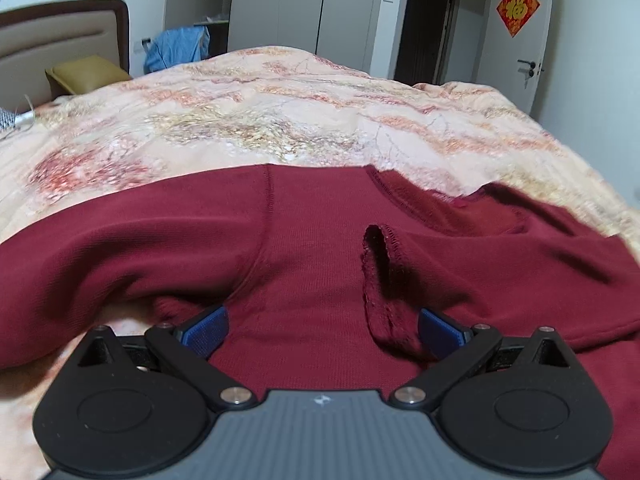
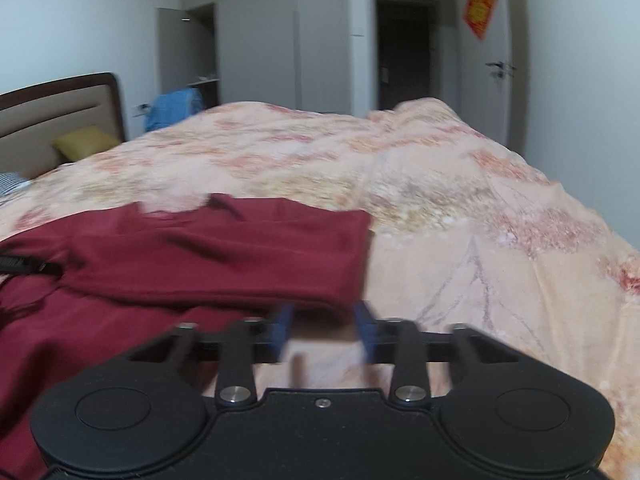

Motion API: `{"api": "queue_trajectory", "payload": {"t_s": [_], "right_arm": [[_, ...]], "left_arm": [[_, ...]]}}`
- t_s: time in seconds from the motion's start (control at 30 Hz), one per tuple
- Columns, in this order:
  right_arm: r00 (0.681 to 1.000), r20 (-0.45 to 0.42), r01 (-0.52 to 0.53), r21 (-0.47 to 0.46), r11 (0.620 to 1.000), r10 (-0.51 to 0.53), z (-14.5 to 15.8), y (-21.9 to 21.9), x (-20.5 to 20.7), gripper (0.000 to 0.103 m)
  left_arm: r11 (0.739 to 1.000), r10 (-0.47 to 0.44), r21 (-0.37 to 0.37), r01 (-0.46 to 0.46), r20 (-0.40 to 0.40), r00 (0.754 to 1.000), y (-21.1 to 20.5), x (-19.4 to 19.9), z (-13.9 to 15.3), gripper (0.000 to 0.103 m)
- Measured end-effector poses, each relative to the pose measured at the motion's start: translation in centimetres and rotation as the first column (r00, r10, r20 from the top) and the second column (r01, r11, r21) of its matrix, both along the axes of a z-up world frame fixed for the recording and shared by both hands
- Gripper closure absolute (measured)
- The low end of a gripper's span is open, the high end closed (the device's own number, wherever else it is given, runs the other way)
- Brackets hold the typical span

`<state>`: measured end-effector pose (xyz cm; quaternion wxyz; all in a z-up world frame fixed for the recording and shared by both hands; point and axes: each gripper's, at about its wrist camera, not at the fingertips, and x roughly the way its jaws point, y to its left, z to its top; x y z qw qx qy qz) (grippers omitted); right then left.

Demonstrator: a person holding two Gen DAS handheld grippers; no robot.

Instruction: Fold small clothes

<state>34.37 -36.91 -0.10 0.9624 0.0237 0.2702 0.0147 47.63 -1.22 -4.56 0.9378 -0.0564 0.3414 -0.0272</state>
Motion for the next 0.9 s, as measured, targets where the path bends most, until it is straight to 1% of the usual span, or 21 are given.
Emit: {"api": "queue_trajectory", "payload": {"t_s": [0.07,0.1,0.13,0.17,0.2,0.27,0.33,0.43,0.5,0.53,0.57,0.6,0.63,0.67,0.7,0.73,0.77,0.8,0.83,0.87,0.9], "right_arm": [[0.999,-0.001,-0.039,0.023,0.999,0.039,0.8,0.8,-2.7,0.035],[0.998,-0.006,-0.056,0.05,0.997,0.057,1.1,1.2,-4.2,0.031],[0.997,-0.012,-0.072,0.078,0.994,0.073,1.2,1.6,-5.7,0.025],[0.996,-0.02,-0.09,0.1,0.991,0.092,1.1,2.2,-7.3,0.02],[0.994,-0.025,-0.102,0.112,0.988,0.106,1.1,2.9,-8.9,0.019],[0.991,-0.029,-0.125,0.127,0.984,0.13,0.8,4.4,-11.9,0.011],[0.989,-0.038,-0.138,0.132,0.982,0.144,0.4,6.1,-14.7,0.007],[0.988,-0.053,-0.139,0.146,0.98,0.148,-0.5,8.4,-17.9,0.008],[0.99,-0.061,-0.117,0.167,0.979,0.129,-1.0,9.5,-19.5,0.014],[0.991,-0.064,-0.1,0.181,0.978,0.114,-1.3,10.0,-20.1,0.021],[0.993,-0.068,-0.078,0.195,0.978,0.092,-1.6,10.3,-20.5,0.03],[0.995,-0.07,-0.056,0.209,0.976,0.072,-1.7,10.7,-21.0,0.035],[0.996,-0.067,-0.043,0.225,0.973,0.06,-1.8,10.9,-21.2,0.044],[0.997,-0.065,-0.027,0.241,0.97,0.044,-1.8,11.0,-21.4,0.049],[0.998,-0.066,-0.009,0.255,0.967,0.026,-1.8,11.2,-21.6,0.051],[0.998,-0.065,-0.002,0.269,0.963,0.02,-1.7,11.5,-21.8,0.054],[0.998,-0.065,-0.005,0.28,0.96,0.024,-1.6,11.7,-22.0,0.059],[0.997,-0.068,-0.007,0.284,0.959,0.027,-1.6,11.9,-22.1,0.062],[0.997,-0.077,-0.005,0.283,0.959,0.028,-1.6,12.1,-22.1,0.067],[0.996,-0.086,0.004,0.276,0.961,0.021,-1.6,12.2,-22.1,0.078],[0.996,-0.092,0.015,0.269,0.963,0.01,-1.6,12.3,-22.1,0.085]], "left_arm": [[1.0,-0.008,-0.026,0.008,0.009,1.0,0.9,-2.4,1.4,0.0],[0.999,-0.021,-0.03,0.021,0.017,1.0,1.4,-3.9,2.0,0.0],[0.999,-0.034,-0.028,0.034,0.027,0.999,2.0,-5.6,2.6,0.0],[0.999,-0.044,-0.021,0.044,0.036,0.998,2.5,-7.3,3.1,0.0],[0.999,-0.053,-0.01,0.053,0.04,0.998,3.1,-9.1,3.5,0.0],[0.998,-0.069,0.015,0.069,0.042,0.997,4.2,-12.5,3.8,0.0],[0.997,-0.069,0.027,0.068,0.025,0.997,5.4,-15.8,3.6,0.0],[0.998,-0.055,0.009,0.055,-0.02,0.998,7.1,-19.8,2.7,0.0],[0.998,-0.054,-0.037,0.051,-0.058,0.997,8.0,-22.0,1.8,0.0],[0.997,-0.057,-0.057,0.053,-0.071,0.996,8.2,-22.9,1.3,0.0],[0.996,-0.058,-0.066,0.053,-0.065,0.996,8.3,-23.8,1.0,0.0],[0.996,-0.061,-0.071,0.057,-0.052,0.997,8.2,-24.6,0.9,0.0],[0.994,-0.07,-0.084,0.066,-0.048,0.996,8.1,-25.2,0.9,0.001],[0.992,-0.074,-0.106,0.068,-0.056,0.996,8.1,-25.6,0.8,0.003],[0.99,-0.065,-0.129,0.056,-0.067,0.996,8.0,-25.9,0.7,0.005],[0.989,-0.054,-0.143,0.043,-0.074,0.996,7.9,-26.3,0.7,0.013],[0.988,-0.049,-0.151,0.038,-0.073,0.996,7.6,-26.7,0.8,0.022],[0.987,-0.053,-0.157,0.041,-0.073,0.996,7.5,-26.9,0.8,0.026],[0.986,-0.056,-0.16,0.042,-0.082,0.995,7.3,-27.0,1.0,0.032],[0.987,-0.054,-0.158,0.038,-0.093,0.994,7.1,-27.1,1.0,0.042],[0.987,-0.049,-0.158,0.033,-0.1,0.994,6.9,-27.4,1.0,0.046]]}}
